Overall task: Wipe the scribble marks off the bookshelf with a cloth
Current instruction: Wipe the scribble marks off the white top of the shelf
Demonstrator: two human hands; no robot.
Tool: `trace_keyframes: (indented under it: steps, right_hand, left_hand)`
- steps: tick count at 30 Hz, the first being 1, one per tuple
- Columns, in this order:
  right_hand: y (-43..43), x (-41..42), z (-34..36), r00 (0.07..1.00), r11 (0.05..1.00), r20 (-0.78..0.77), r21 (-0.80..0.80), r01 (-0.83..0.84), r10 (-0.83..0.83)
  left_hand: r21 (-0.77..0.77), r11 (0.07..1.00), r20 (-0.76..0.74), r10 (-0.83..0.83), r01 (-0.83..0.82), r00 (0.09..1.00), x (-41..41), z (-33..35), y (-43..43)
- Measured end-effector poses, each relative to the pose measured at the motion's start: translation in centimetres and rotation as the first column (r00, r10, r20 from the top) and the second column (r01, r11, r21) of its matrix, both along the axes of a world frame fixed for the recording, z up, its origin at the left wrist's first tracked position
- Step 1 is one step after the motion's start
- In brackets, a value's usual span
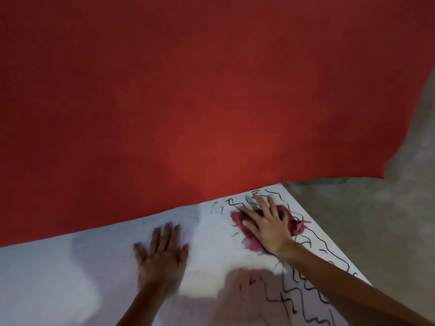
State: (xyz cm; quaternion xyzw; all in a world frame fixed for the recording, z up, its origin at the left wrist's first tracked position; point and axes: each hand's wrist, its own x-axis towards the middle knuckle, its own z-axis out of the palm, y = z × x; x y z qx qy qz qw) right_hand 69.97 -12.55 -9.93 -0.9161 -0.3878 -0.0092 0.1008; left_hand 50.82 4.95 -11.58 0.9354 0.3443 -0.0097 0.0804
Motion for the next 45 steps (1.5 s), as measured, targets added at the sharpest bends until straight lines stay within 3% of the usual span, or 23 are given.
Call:
trace_keyframes:
  steps: [2,3,6,8,10,13,15,17,19,21,23,26,29,32,35,37,40,42,45]
  right_hand:
    - [3.3,-0.5,0.7,0.975,0.980,-0.095,0.000,0.200,-0.199]
    - [4.8,-1.2,0.8,0.977,0.981,-0.096,0.016,0.195,-0.192]
    - [5.5,-4.5,0.2,0.996,0.992,-0.015,0.090,-0.085,0.087]
    - [2.5,-6.1,-0.8,0.950,0.946,0.098,0.109,-0.307,0.297]
    - [-1.7,-5.3,-1.7,0.912,0.915,0.134,0.061,-0.398,0.388]
    - [-6.1,-0.8,-0.7,0.969,0.969,0.026,-0.011,-0.246,0.246]
    - [-6.5,2.7,0.1,0.999,0.997,-0.039,-0.081,-0.012,0.009]
    - [-4.0,4.7,0.5,0.975,0.973,-0.065,-0.105,0.206,-0.213]
    - [0.0,4.2,0.7,0.946,0.949,-0.080,-0.062,0.309,-0.313]
    - [4.0,1.9,0.3,0.971,0.973,-0.077,-0.076,0.219,-0.225]
    - [6.5,-2.1,0.5,0.995,0.996,-0.100,-0.088,0.010,-0.019]
    - [5.2,-6.5,0.6,0.948,0.949,-0.057,-0.025,-0.313,0.312]
    - [1.2,-3.5,0.5,0.923,0.920,-0.033,-0.067,-0.385,0.384]
    - [-0.8,3.8,0.7,0.994,0.985,-0.097,-0.161,-0.058,0.042]
    - [2.0,6.3,1.1,0.953,0.954,-0.073,-0.082,0.289,-0.295]
    - [5.5,4.1,1.1,0.937,0.939,-0.101,-0.121,0.322,-0.334]
    - [10.2,-2.2,0.3,1.000,0.995,0.022,-0.100,-0.018,0.021]
    - [11.1,-5.5,0.5,0.975,0.977,0.065,-0.022,-0.211,0.212]
    - [9.1,-4.3,0.7,0.913,0.909,0.051,-0.132,-0.396,0.405]
  left_hand:
    - [0.006,1.000,-0.020,0.006,-0.006,1.000,0.0,0.1,0.0]
    - [0.002,1.000,-0.022,0.008,-0.008,1.000,0.1,0.1,0.0]
    - [-0.008,1.000,-0.016,0.006,-0.006,1.000,0.0,0.2,0.0]
    - [-0.017,1.000,-0.025,0.002,-0.002,1.000,0.0,0.3,0.0]
    - [-0.008,1.000,-0.027,-0.004,0.003,1.000,-0.1,0.2,-0.1]
    - [-0.016,1.000,-0.019,0.000,0.000,1.000,-0.2,0.3,-0.2]
    - [-0.011,1.000,-0.020,0.001,-0.001,1.000,0.0,0.3,-0.2]
    - [-0.009,1.000,-0.027,0.004,-0.004,1.000,0.1,0.3,-0.2]
    - [-0.003,1.000,-0.025,0.003,-0.003,1.000,0.0,0.3,-0.2]
    - [-0.002,1.000,-0.013,-0.001,0.001,1.000,0.0,0.2,-0.2]
    - [0.001,1.000,-0.006,0.002,-0.002,1.000,0.0,0.3,-0.2]
    - [0.019,1.000,-0.029,0.010,-0.009,1.000,-0.2,0.5,-0.4]
    - [0.001,1.000,0.012,0.006,-0.006,1.000,-0.1,0.4,-0.3]
    - [-0.002,1.000,0.012,0.008,-0.008,1.000,-0.1,0.4,-0.4]
    - [0.020,1.000,0.058,-0.013,0.012,0.998,0.0,-0.5,0.0]
    - [0.000,1.000,0.046,-0.016,0.016,0.999,0.0,-0.7,0.3]
    - [0.018,0.999,0.038,-0.042,0.041,0.998,0.1,-0.4,0.3]
    - [0.034,0.999,0.031,-0.036,0.035,0.999,0.1,-0.3,0.3]
    - [0.004,1.000,0.038,0.004,-0.004,0.999,-0.2,-0.1,0.3]
